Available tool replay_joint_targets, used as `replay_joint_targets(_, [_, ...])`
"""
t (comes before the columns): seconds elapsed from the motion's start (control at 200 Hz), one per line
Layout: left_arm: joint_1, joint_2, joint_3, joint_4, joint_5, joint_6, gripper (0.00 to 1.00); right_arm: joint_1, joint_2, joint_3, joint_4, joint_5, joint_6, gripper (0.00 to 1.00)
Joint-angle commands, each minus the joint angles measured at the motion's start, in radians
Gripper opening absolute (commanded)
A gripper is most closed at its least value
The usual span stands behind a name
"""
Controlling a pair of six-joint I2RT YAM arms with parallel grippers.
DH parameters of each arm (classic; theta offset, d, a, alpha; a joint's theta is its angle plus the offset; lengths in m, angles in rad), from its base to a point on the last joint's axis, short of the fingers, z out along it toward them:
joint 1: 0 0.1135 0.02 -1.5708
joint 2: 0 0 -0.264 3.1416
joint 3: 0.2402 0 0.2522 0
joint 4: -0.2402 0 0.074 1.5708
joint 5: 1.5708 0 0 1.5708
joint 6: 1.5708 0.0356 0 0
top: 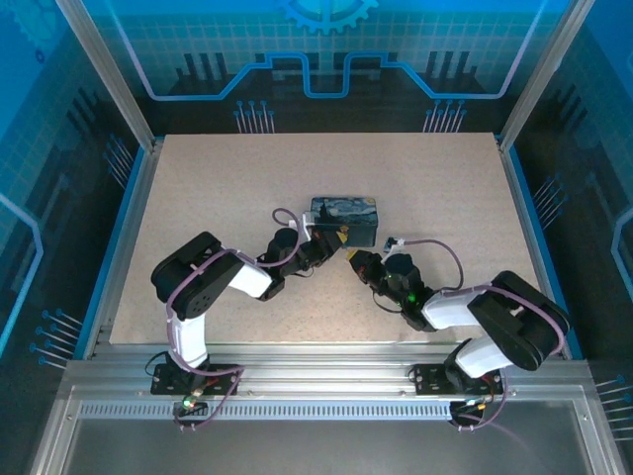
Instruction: Unlock the padlock with the key
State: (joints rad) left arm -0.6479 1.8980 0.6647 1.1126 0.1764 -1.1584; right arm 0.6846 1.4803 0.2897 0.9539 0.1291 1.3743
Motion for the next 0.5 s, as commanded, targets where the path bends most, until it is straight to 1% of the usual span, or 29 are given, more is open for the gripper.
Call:
replay_joint_targets(0.0, [-0.016,-0.011,-0.006,0.107,0.058,-0.029,0.0,0.016,0.06,0.003,0.127,0.05,0.04,0.0])
replay_joint_targets(0.125, [-0.016,-0.017,-0.01,0.113,0.064,-0.034,0.0,0.008,0.118,-0.003,0.228,0.037,0.059,0.0])
replay_joint_targets(0.195, [-0.016,-0.019,-0.014,0.12,0.067,-0.035,0.0,-0.006,0.134,-0.006,0.256,0.021,0.075,0.0])
replay_joint_targets(0.495, [-0.016,-0.022,-0.02,0.135,0.081,-0.037,0.0,-0.094,0.18,0.002,0.294,-0.129,0.17,0.0])
